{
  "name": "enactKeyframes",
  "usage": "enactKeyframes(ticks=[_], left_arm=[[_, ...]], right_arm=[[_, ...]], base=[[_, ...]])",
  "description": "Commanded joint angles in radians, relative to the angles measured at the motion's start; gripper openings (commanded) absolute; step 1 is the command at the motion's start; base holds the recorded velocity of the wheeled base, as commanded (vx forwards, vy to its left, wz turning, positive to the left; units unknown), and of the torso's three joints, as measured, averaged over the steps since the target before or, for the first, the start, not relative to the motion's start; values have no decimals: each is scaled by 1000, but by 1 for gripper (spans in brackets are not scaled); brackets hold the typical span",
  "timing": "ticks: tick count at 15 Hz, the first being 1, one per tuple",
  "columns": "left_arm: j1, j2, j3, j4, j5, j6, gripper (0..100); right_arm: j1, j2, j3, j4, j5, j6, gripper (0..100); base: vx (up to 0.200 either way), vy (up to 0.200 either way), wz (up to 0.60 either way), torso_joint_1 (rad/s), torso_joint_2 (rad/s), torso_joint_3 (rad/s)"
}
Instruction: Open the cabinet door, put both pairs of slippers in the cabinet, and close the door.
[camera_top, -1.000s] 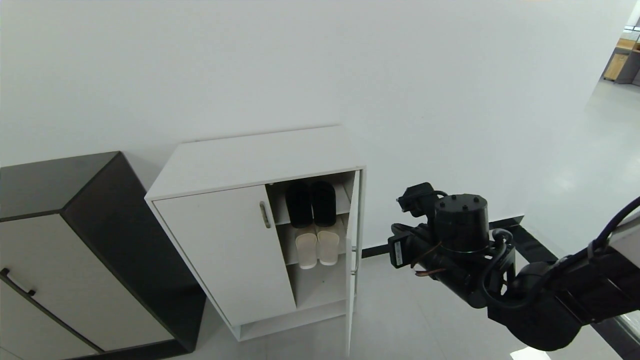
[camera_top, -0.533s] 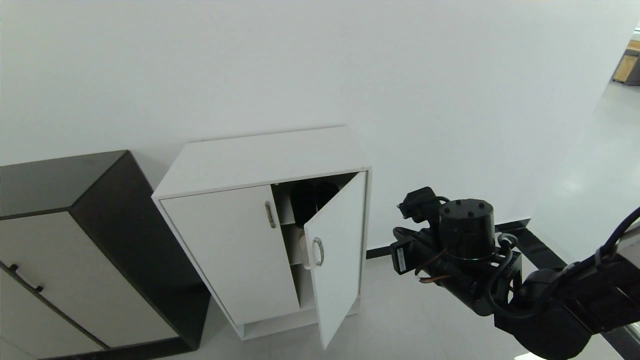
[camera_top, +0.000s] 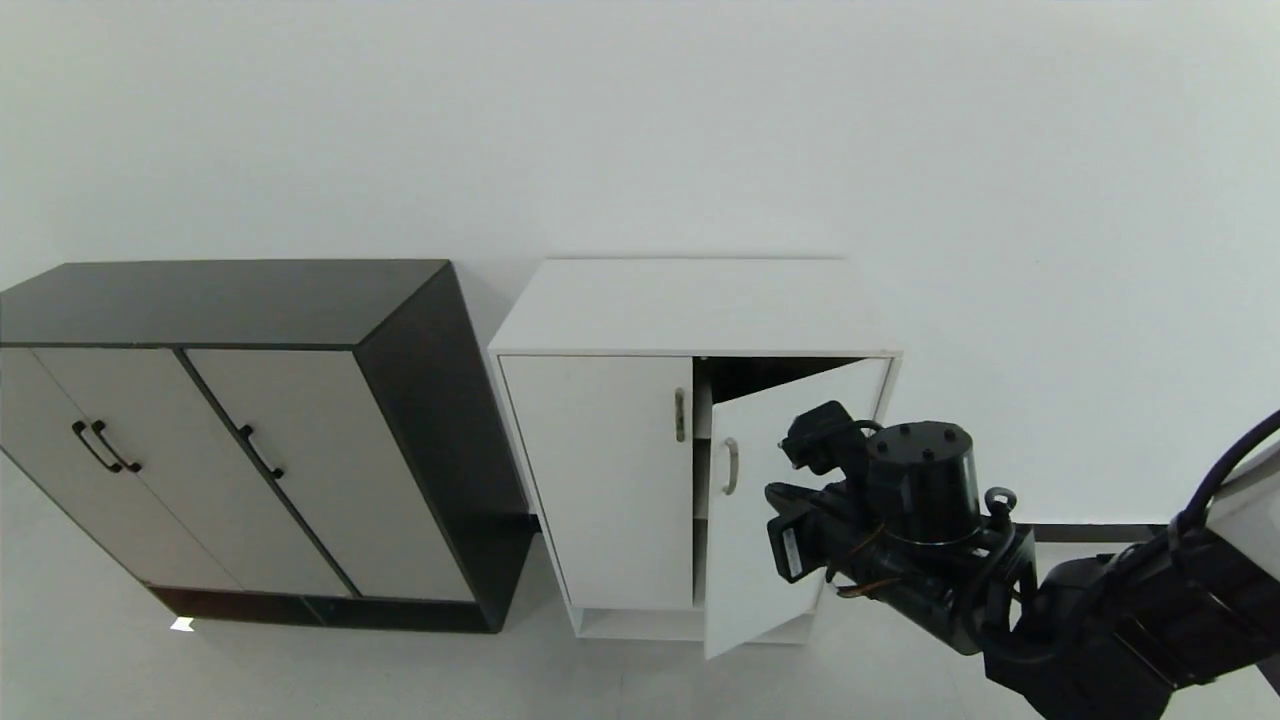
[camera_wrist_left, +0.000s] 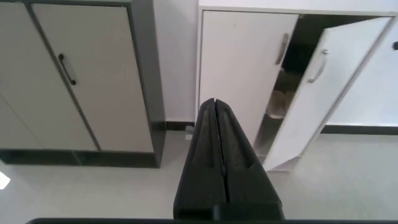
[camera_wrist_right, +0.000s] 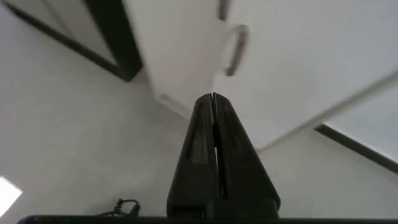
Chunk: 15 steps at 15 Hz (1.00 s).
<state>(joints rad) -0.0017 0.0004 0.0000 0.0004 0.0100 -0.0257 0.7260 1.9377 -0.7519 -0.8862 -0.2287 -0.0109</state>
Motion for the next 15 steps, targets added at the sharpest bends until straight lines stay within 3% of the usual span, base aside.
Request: enactKeyframes(ticks=[1,3,5,15], left_arm=[[2,0,0,0,1,0,0],[2,0,0,0,1,0,0],[2,0,0,0,1,0,0],[2,0,0,0,-1,0,0]], right_arm=[[-25,4,62,-42,77,-17,0],[-86,3,160,-132,332,-51,0],[-123,9,215,-189,460,-74,0],[-134,136,217,-300,483,-80,0]], base=[[0,0,0,0,0,0],[0,0,0,0,0,0],[100,0,0,4,1,-1],[200,0,0,2,3,4]])
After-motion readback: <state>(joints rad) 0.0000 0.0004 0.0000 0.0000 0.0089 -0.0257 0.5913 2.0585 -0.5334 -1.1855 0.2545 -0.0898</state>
